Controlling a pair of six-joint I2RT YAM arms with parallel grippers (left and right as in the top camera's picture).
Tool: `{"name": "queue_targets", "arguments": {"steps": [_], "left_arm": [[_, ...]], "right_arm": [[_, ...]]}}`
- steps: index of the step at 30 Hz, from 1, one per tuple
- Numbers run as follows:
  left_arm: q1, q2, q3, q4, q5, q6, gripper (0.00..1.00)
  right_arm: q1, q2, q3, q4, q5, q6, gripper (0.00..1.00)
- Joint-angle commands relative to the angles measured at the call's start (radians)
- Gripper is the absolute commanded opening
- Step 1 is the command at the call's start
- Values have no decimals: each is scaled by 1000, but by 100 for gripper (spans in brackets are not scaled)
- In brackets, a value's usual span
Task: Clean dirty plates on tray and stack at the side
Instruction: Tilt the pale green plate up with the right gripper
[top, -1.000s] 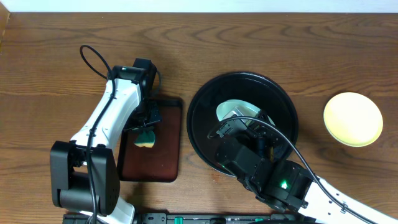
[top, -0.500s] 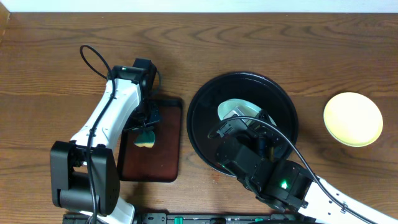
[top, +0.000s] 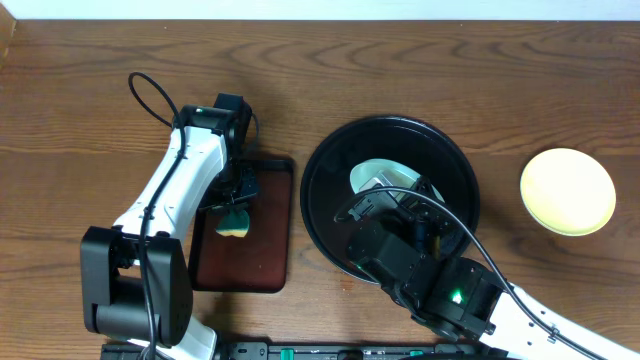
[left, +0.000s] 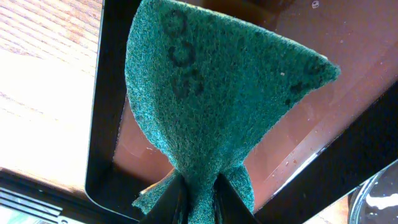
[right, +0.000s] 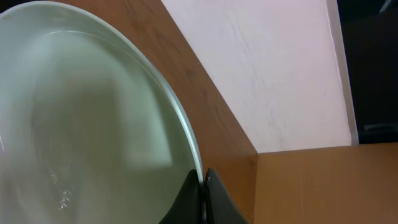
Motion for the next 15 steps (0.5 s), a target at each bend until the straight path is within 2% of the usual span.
{"name": "queue_targets", "arguments": {"steps": [1,11,15], "left_arm": [[2,0,-5,-3,-8,5,15],[2,0,-5,-3,-8,5,15],[2,0,-5,-2,-8,5,15]], "right_arm": [[12,-13,18,3,36,-2,1],[14,-12,18,44,19,-2,1],[21,-8,18,60,86,-67,1]]}}
